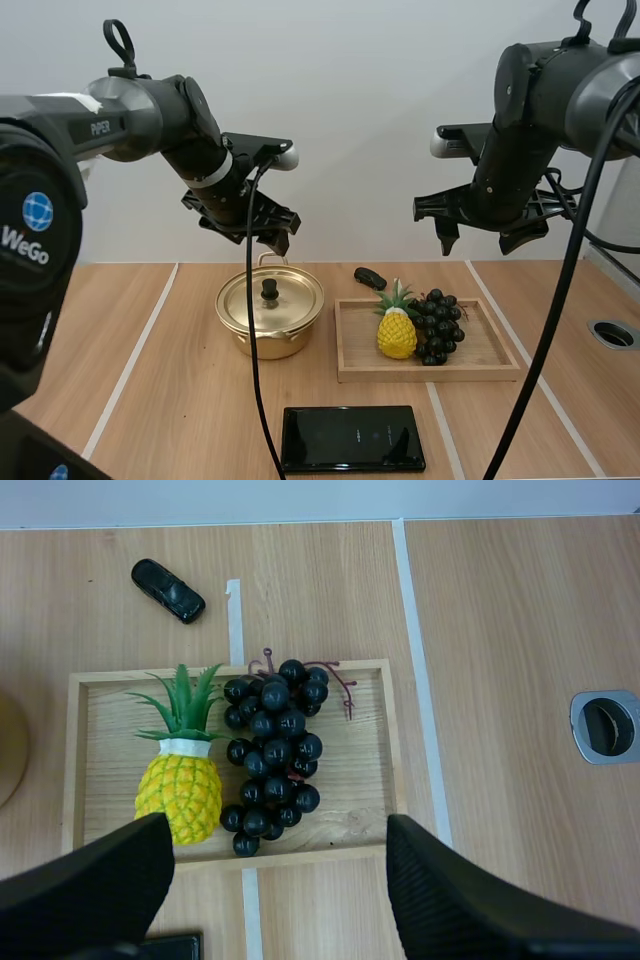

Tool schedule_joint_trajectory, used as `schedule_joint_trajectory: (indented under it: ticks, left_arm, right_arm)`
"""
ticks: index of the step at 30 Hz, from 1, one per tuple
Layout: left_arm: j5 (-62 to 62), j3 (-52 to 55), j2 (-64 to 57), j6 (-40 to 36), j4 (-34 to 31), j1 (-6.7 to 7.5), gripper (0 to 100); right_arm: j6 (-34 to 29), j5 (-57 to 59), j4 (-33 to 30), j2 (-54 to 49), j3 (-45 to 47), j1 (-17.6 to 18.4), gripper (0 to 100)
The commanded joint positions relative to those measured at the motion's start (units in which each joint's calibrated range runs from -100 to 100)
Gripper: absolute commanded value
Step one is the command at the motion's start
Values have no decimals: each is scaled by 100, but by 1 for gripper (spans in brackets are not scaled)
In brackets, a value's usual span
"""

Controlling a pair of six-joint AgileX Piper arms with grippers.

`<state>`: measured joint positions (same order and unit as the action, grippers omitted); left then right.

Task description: Open the pot, put the grape inside, and close it

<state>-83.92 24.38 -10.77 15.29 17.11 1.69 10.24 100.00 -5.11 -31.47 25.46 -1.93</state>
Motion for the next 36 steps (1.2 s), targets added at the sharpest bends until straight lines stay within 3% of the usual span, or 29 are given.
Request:
schedule_joint_trajectory:
  ticks: [1,12,36]
  left_arm:
    - [132,13,215,133,108,8,100]
    - [768,13,880,237,153,16,100]
    - [806,24,1601,455,252,16,100]
  right_arm:
    - [-11,0,-45,-41,3,-25,100]
    - [-11,0,-45,-41,3,-25,100]
    - [-11,0,-45,-41,3,-25,100]
